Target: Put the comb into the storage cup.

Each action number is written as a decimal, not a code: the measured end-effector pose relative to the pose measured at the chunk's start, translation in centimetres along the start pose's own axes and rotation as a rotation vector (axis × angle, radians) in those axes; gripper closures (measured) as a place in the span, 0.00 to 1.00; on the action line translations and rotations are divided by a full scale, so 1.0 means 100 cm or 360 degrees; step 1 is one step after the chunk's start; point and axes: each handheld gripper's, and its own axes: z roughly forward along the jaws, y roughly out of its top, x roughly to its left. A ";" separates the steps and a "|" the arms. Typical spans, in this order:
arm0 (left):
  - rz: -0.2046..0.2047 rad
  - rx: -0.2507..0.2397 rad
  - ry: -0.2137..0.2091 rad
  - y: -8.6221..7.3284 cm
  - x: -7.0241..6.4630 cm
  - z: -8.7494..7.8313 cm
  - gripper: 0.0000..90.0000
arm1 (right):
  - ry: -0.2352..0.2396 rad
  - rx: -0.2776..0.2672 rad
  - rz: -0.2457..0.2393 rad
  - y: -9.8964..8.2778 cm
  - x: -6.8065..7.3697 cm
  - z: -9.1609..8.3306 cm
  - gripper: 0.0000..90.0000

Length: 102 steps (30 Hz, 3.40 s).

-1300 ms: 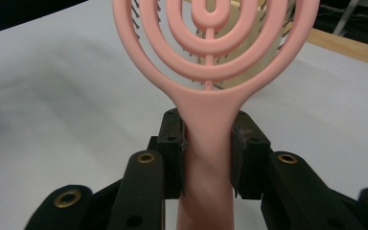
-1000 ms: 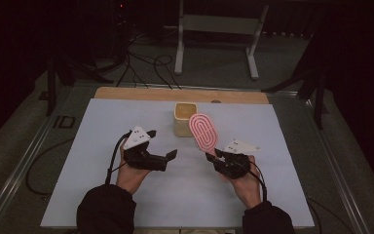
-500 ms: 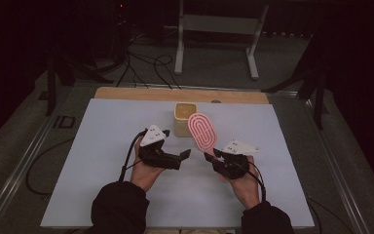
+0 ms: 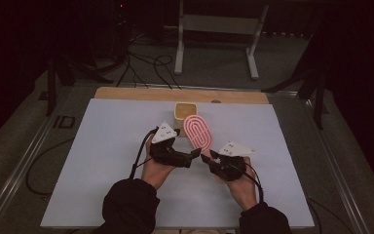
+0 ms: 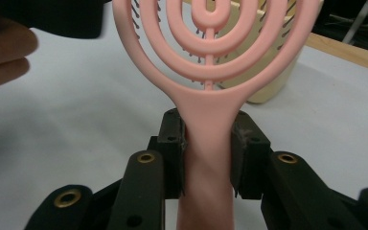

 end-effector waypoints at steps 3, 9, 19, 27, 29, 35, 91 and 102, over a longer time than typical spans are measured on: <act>-0.0019 -0.0001 -0.0005 0.001 0.000 0.003 0.00 | 0.0011 0.0001 -0.0017 0.001 0.003 0.001 0.77; -0.0041 -0.0008 -0.0019 0.002 -0.001 0.007 0.00 | 0.0023 -0.0005 -0.0031 0.001 0.007 0.003 0.77; -0.0111 -0.0040 -0.0054 0.005 -0.005 0.010 0.10 | 0.0032 -0.0034 -0.0052 0.002 0.015 0.004 0.77; -0.0164 -0.0031 -0.0049 0.006 -0.007 0.013 0.30 | 0.0044 -0.0041 -0.0057 0.002 0.017 0.005 0.77; -0.0174 -0.0035 -0.0026 0.007 -0.007 0.013 0.36 | 0.0055 -0.0050 -0.0044 0.002 0.017 0.005 0.77; -0.0189 -0.0028 -0.0015 0.006 -0.007 0.014 0.48 | 0.0044 -0.0060 -0.0035 0.003 0.017 0.004 0.77; -0.0336 -0.0137 -0.0149 0.006 0.005 0.004 0.70 | 0.0046 -0.0041 0.0003 -0.003 0.013 0.011 0.36; -0.0329 -0.0139 -0.0083 0.011 0.018 -0.006 0.70 | -0.0040 0.0000 -0.0012 -0.009 0.001 -0.005 0.11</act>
